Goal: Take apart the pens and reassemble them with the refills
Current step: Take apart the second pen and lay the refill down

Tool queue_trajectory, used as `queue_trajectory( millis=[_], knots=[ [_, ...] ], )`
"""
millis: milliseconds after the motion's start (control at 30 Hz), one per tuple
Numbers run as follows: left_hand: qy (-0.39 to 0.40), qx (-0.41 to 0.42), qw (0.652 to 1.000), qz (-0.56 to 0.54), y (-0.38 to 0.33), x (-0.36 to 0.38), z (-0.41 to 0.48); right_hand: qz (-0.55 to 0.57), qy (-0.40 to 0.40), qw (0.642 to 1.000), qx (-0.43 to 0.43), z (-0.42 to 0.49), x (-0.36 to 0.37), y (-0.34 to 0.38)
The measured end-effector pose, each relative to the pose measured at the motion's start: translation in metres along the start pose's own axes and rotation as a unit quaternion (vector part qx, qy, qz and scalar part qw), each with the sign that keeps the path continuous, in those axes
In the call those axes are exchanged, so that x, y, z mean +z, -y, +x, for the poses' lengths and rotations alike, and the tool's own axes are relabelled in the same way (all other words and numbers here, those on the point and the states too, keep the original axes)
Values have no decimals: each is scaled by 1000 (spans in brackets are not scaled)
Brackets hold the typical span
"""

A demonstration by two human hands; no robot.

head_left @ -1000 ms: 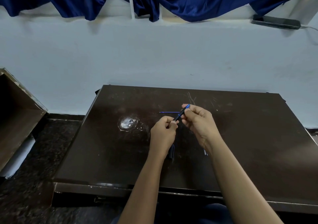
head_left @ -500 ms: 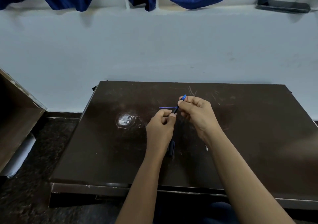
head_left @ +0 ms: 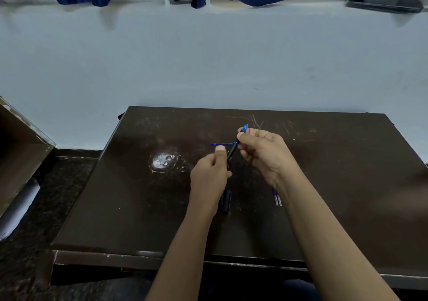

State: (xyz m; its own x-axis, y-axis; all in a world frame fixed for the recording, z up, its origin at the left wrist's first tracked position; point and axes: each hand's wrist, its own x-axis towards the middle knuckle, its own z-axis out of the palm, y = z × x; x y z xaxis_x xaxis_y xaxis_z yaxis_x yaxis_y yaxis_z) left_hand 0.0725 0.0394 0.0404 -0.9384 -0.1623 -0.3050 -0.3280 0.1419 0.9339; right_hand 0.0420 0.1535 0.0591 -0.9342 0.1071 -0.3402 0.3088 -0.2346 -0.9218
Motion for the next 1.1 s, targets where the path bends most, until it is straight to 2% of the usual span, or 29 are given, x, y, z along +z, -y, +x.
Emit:
queue_trajectory(
  millis=[200,367,533,700,867,1033,1100],
  knots=[
    [-9,65,997,42,5,-2,0,-6,-3,1000,8,2,-1,-1],
    [-3,32,999,39,-2,0,-3,-8,4,1000,3,2,1,-1],
    [-13,58,997,40,2,-4,-1,-20,5,1000,6,2,1,-2],
    [5,32,999,33,-4,-2,-3,-37,21,999,0,-1,3,-3],
    [-14,81,996,27,0,-6,-2,-33,25,999,-1,0,3,-3],
    [13,-2,1000,2,-5,-2,-2,-44,35,998,-10,-2,3,-3],
    [21,17,1000,11,-5,-2,-2,-50,39,998,-10,-2,3,-4]
  ],
)
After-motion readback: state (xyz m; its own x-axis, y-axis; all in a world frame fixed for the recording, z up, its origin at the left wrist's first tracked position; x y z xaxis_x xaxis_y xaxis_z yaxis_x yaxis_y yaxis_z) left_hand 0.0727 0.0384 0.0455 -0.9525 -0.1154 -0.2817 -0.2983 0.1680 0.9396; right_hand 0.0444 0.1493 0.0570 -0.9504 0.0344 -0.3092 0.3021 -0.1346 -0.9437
